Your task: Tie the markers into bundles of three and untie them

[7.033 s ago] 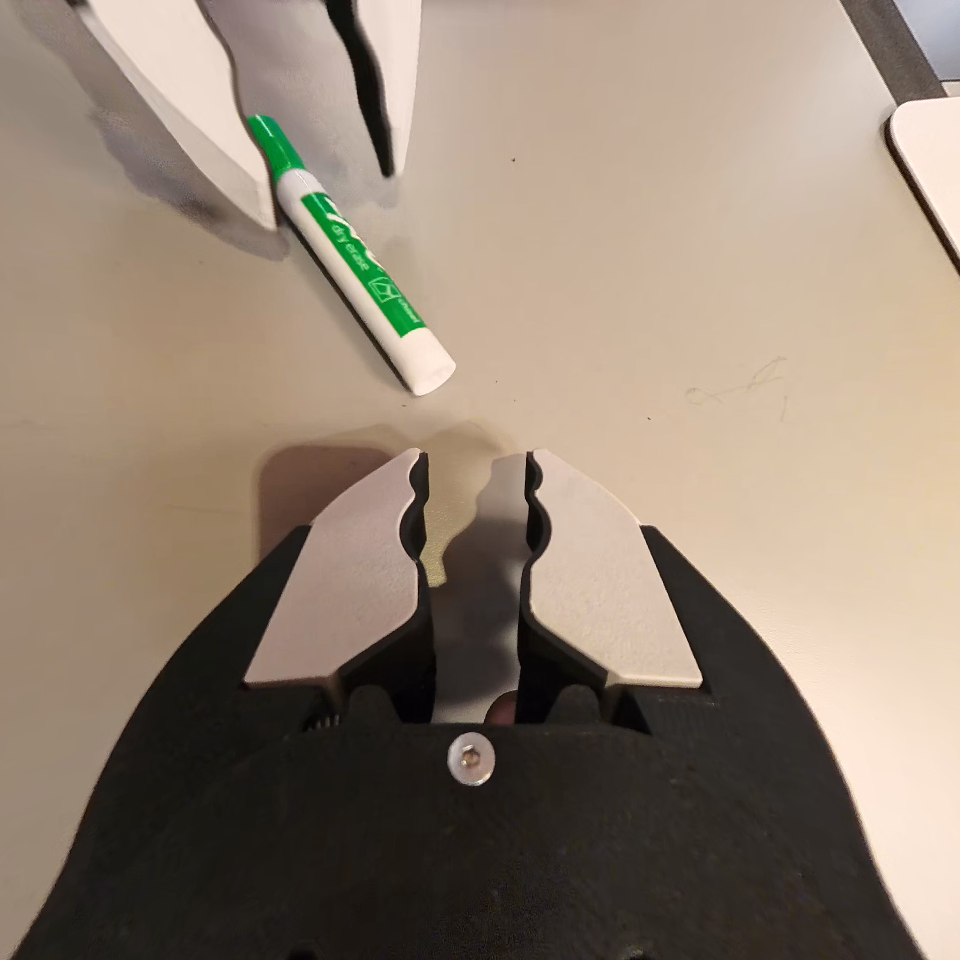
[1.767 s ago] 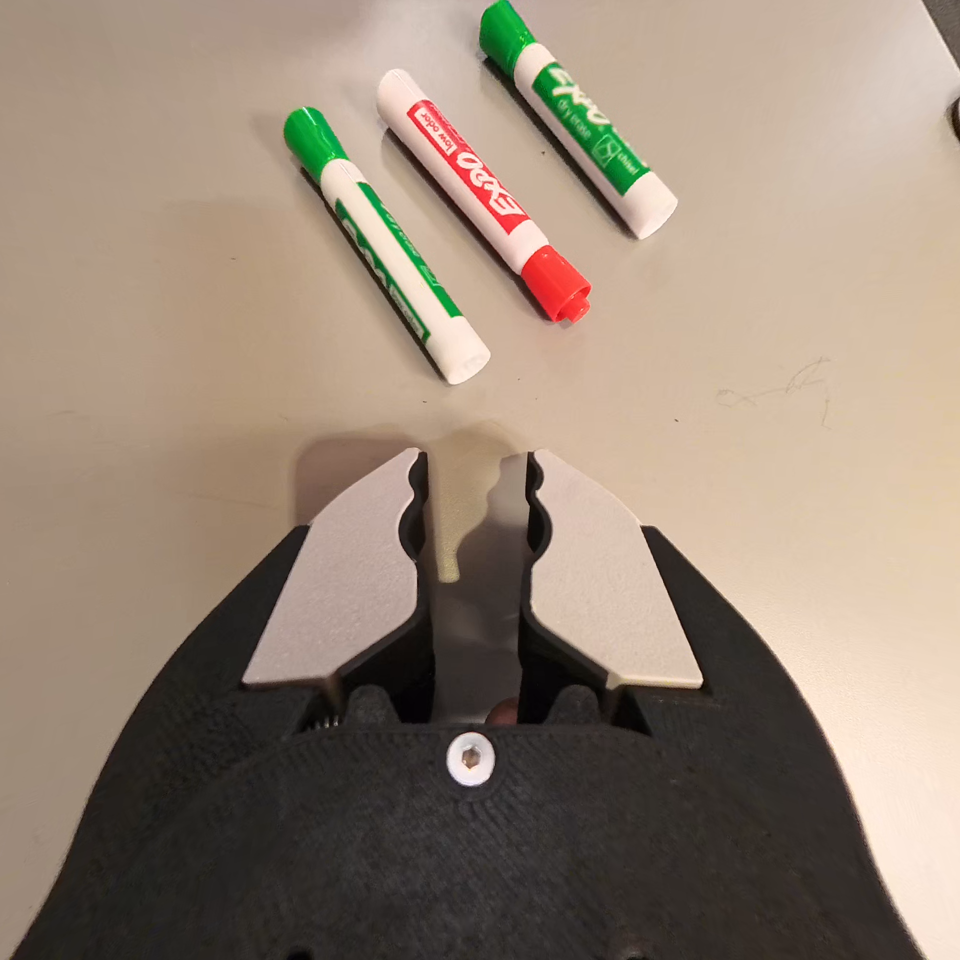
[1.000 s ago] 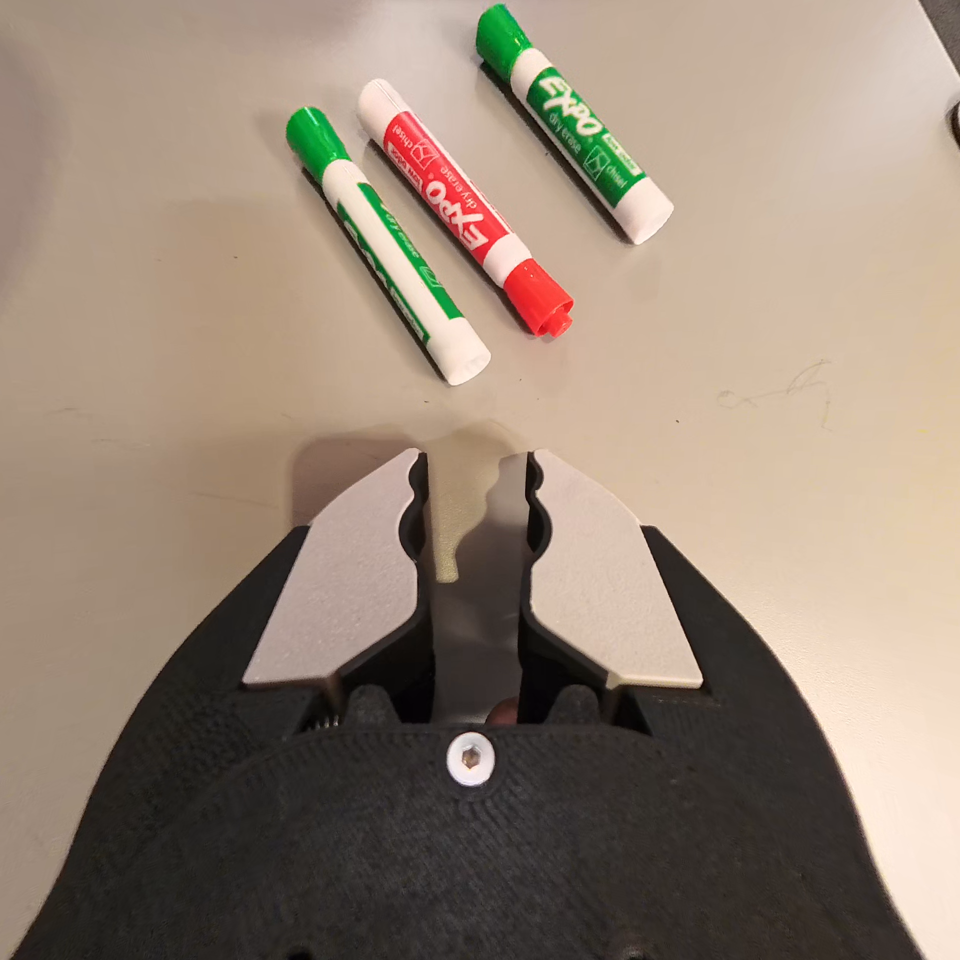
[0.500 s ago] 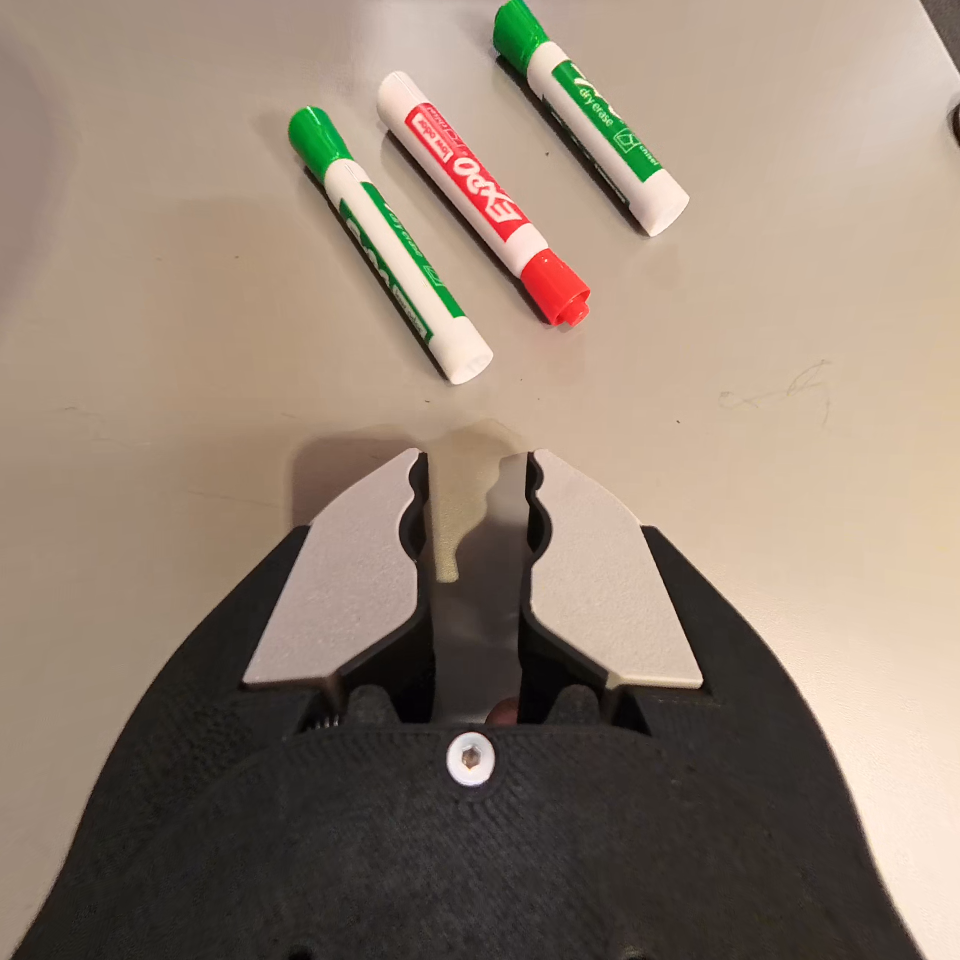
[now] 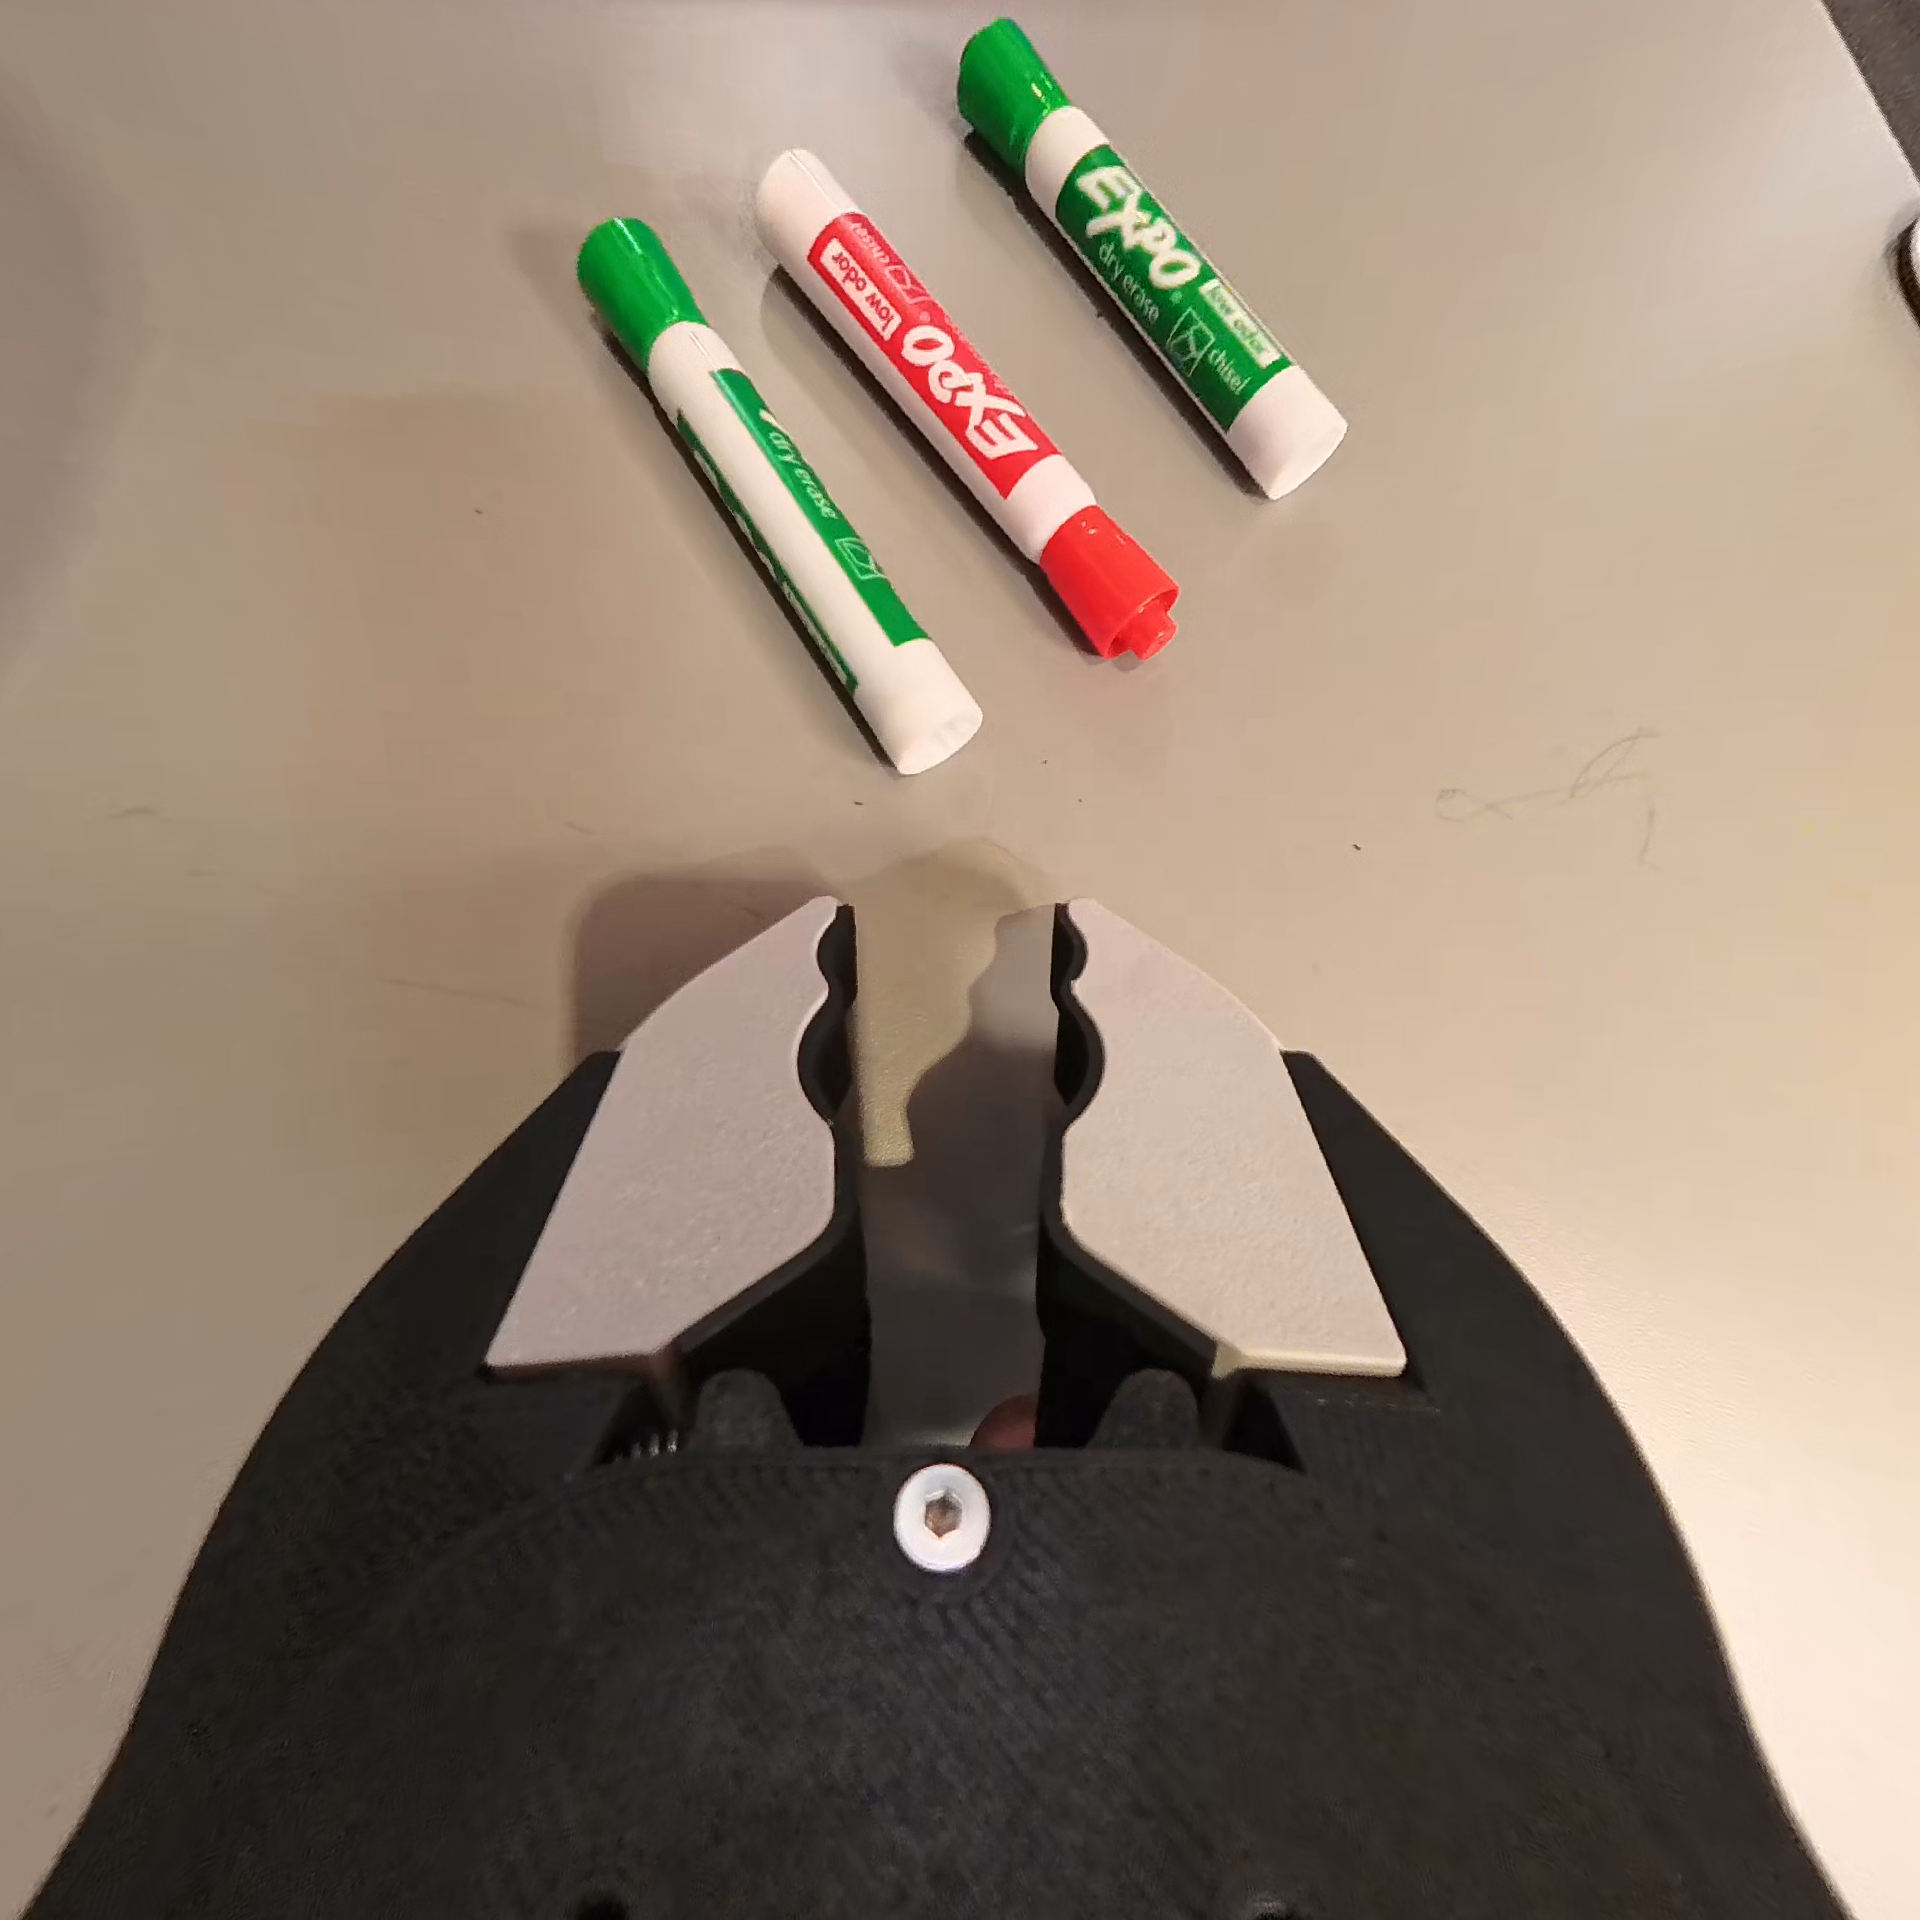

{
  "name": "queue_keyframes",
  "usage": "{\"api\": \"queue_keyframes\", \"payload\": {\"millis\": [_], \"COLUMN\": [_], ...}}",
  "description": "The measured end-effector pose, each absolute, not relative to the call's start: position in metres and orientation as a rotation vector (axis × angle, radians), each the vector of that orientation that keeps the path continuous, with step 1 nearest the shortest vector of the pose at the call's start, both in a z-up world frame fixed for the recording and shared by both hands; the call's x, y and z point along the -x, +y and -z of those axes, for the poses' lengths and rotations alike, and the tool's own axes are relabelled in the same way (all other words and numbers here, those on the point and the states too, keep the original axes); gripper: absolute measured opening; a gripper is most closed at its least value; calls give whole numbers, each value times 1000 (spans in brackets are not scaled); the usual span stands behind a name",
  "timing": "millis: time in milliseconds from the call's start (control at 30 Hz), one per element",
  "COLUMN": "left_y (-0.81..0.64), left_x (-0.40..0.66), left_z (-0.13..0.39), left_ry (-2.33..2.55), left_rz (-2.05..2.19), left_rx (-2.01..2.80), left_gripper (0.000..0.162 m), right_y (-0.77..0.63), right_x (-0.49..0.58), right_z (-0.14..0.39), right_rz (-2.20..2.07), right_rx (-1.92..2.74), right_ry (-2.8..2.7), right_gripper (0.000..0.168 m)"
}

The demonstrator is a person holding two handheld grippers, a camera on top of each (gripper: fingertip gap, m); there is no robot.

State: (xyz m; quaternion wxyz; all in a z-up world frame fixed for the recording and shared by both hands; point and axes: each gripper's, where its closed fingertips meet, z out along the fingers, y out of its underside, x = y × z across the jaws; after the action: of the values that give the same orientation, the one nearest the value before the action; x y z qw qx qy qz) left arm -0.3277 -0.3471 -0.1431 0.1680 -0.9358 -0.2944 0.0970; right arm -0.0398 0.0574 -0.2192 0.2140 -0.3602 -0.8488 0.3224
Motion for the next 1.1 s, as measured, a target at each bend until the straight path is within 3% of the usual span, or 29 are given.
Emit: {"api": "queue_keyframes", "payload": {"millis": [67,167,300,467,933,1100], "left_y": [-329,-349,-332,-336,-307,-288], "left_x": [331,319,332,332,318,297], "left_z": [98,144,95,119,72,36], "left_ry": [-814,-845,-825,-837,-680,-582], "left_rz": [-294,-215,-252,-173,-62,-26], "left_rx": [2432,2722,2443,2495,2288,2163], "left_gripper": [1,2,2,2,2,2], "right_y": [58,58,58,56,-160,-252], "right_x": [40,39,39,46,189,281], "right_z": [219,219,220,214,79,56], "right_rz": [-895,-894,-894,-881,-1355,-1414], "right_rx": [1002,998,997,977,648,698], "right_ry": [-2356,-2354,-2355,-2351,-2288,-2344], "right_gripper": [36,36,36,41,41,55]}}
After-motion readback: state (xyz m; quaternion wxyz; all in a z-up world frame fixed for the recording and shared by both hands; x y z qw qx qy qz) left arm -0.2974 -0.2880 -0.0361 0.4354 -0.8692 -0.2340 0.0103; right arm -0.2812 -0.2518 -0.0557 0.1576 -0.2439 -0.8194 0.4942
